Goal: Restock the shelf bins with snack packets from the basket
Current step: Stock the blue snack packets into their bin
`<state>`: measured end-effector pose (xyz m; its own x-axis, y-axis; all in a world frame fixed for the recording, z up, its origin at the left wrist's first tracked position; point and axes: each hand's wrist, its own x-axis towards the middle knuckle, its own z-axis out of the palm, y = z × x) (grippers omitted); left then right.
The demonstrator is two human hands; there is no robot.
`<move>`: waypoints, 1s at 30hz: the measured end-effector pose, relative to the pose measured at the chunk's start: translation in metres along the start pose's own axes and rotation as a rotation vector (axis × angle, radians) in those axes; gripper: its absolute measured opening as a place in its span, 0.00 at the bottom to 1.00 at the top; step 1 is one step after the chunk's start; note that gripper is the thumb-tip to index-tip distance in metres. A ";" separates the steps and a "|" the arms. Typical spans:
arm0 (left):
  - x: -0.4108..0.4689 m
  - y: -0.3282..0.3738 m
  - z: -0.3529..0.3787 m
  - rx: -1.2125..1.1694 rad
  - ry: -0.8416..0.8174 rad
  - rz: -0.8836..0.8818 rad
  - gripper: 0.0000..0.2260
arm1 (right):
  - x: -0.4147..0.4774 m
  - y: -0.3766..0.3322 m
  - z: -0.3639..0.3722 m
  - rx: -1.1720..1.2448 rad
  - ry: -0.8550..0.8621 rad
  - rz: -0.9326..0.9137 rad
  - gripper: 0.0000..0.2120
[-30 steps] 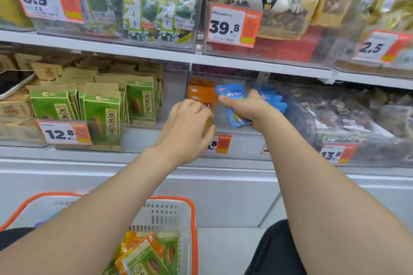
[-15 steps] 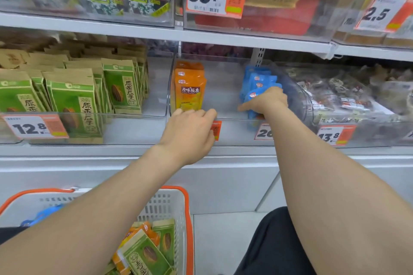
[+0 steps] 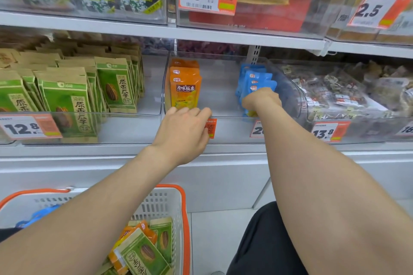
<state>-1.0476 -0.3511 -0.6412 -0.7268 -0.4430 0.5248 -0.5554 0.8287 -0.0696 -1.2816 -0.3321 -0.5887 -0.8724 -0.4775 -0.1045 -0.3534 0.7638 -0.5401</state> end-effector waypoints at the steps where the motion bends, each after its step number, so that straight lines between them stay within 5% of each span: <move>1: 0.000 0.001 0.000 0.000 0.002 -0.008 0.08 | -0.001 0.001 0.001 -0.020 -0.005 -0.003 0.24; 12: -0.001 0.001 0.001 -0.006 0.000 -0.024 0.07 | -0.004 -0.003 0.003 -0.041 -0.152 -0.014 0.20; 25: -0.003 0.000 -0.005 -0.053 -0.033 -0.026 0.09 | -0.016 -0.011 0.000 -0.235 -0.256 -0.265 0.05; 30: -0.002 -0.003 -0.005 -0.069 -0.064 0.003 0.11 | -0.020 -0.011 -0.004 -0.213 -0.249 -0.254 0.19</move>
<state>-1.0425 -0.3509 -0.6382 -0.7542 -0.4595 0.4691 -0.5256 0.8506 -0.0118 -1.2616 -0.3290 -0.5775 -0.6497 -0.7326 -0.2029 -0.6315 0.6687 -0.3924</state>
